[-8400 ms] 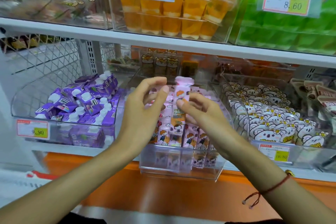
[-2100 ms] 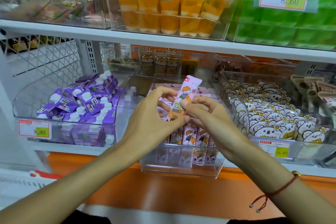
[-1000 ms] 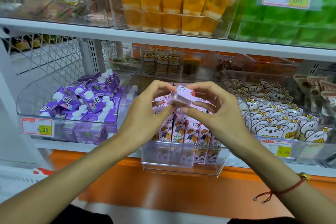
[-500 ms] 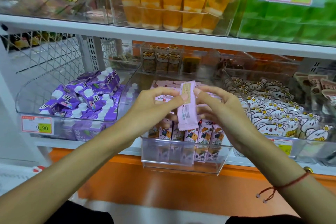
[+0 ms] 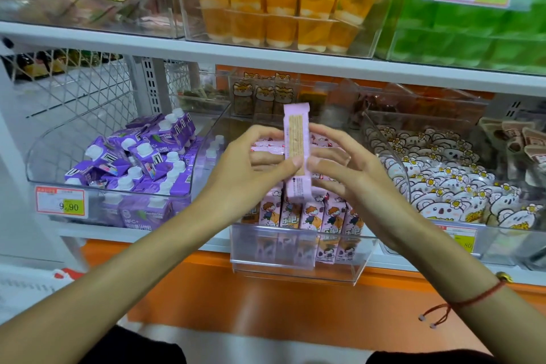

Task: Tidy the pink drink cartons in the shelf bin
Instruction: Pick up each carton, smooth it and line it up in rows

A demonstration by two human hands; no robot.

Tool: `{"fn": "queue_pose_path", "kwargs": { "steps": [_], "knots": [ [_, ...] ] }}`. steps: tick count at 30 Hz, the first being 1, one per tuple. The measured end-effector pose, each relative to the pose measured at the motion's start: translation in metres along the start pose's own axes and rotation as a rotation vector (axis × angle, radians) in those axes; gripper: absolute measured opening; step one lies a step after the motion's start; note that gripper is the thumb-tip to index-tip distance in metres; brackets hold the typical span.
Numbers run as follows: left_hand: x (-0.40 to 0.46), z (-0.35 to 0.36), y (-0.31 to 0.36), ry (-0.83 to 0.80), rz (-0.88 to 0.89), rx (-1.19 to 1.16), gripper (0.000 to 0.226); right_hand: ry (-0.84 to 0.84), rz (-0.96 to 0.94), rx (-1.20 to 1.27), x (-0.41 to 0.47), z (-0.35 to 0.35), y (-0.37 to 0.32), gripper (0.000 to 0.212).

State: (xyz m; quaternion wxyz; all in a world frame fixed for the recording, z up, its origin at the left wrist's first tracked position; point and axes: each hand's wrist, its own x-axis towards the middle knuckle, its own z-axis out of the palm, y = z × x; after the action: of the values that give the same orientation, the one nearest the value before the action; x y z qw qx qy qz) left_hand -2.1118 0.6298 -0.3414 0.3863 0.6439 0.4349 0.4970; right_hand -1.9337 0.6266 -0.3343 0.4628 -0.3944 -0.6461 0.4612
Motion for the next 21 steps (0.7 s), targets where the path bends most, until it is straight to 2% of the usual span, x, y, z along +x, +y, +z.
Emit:
{"fn": "queue_pose_path", "kwargs": {
  "steps": [3,5,7,9,11,15,19,21],
  "knots": [
    [-0.0003,0.0013,0.0001,-0.029,0.048,-0.057,0.031,-0.011,-0.171,-0.175,-0.0032,0.0033,0.001,0.063],
    [-0.0017,0.0031,0.0018,-0.084,0.034,-0.099,0.03,0.024,-0.263,-0.261,-0.0041,0.005,0.0019,0.065],
    [-0.0025,0.004,0.0031,-0.097,0.038,-0.076,0.039,0.055,-0.339,-0.343,-0.0043,0.0055,0.0022,0.063],
    [-0.0032,0.0046,0.0042,-0.041,0.047,-0.049,0.052,0.07,-0.406,-0.468,-0.0057,0.0065,0.0022,0.062],
    [-0.0036,0.0051,0.0039,0.046,0.042,-0.066,0.048,0.062,-0.47,-0.547,-0.0066,0.0084,0.0029,0.063],
    [-0.0016,0.005,0.0024,0.139,0.053,-0.119,0.023,0.065,-0.424,-0.445,-0.0055,0.0088,0.002,0.059],
    [0.0002,0.0024,0.0054,0.065,0.062,-0.21,0.033,0.046,-0.308,-0.435,-0.0049,0.0068,0.0039,0.05],
    [0.0003,0.0008,0.0063,0.021,0.05,-0.244,0.027,0.064,-0.327,-0.492,-0.0039,0.0057,0.007,0.043]
  ]
}}
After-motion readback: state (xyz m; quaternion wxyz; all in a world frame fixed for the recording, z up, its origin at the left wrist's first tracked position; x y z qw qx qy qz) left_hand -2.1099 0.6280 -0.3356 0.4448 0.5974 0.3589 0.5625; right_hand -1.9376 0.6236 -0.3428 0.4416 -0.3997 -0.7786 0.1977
